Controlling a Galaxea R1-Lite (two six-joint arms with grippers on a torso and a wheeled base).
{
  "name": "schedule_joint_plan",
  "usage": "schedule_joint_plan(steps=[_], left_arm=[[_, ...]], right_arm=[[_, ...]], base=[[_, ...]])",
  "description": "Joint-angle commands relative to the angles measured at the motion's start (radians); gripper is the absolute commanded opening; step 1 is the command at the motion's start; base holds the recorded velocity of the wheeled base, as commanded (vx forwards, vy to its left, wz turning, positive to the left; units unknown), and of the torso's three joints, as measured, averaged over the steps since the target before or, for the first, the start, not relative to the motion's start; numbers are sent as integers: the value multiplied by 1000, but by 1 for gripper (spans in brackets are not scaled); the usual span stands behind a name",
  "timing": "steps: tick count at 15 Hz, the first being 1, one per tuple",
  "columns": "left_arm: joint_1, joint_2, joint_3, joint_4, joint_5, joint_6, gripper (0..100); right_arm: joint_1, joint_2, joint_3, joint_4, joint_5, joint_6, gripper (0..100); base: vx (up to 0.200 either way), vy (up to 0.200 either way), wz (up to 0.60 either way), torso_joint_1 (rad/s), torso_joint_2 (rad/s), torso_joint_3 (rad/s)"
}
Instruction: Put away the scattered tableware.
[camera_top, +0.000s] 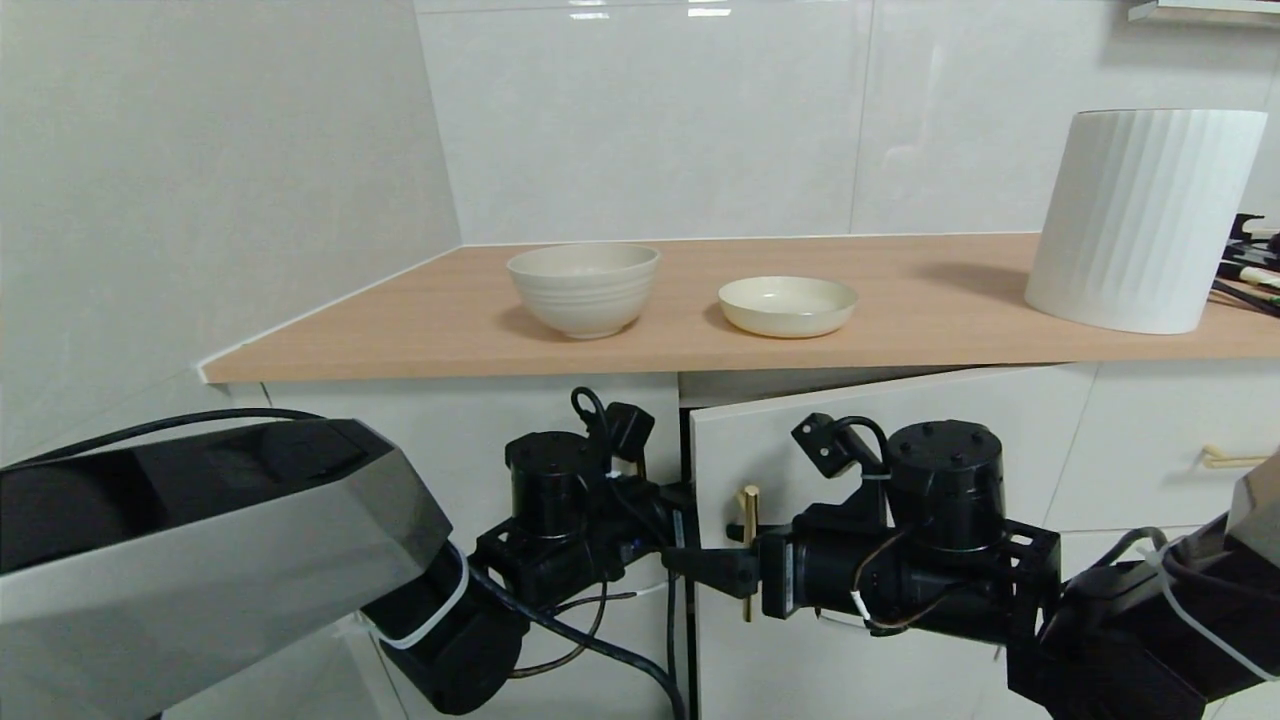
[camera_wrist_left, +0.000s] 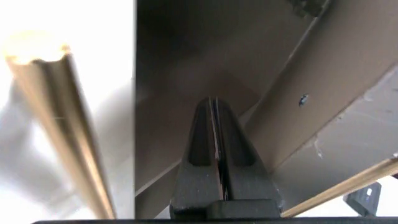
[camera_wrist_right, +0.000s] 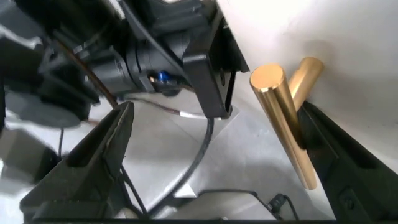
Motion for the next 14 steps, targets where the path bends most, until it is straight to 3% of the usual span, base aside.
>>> schedule_joint_plan(steps=[1, 4, 9, 10, 14], left_arm=[[-10, -5, 2, -1, -7, -1, 0], [-11, -8, 5, -7, -7, -1, 0], [-19, -10, 8, -13, -5, 0, 0], [-22, -16, 17, -13, -5, 0, 0], [-29, -22, 28, -29, -5, 0, 0]], right_arm=[[-63, -44, 39, 1, -22, -48, 100], [-112, -89, 86, 3, -22, -65, 100], [-112, -253, 250, 60, -31, -86, 100], [-109, -327, 298, 150, -31, -159, 100], [38, -581, 293, 509, -30, -180, 100]], base=[[0, 0, 0, 0, 0, 0], [0, 0, 0, 0, 0, 0], [0, 0, 0, 0, 0, 0], [0, 0, 0, 0, 0, 0], [0, 0, 0, 0, 0, 0]])
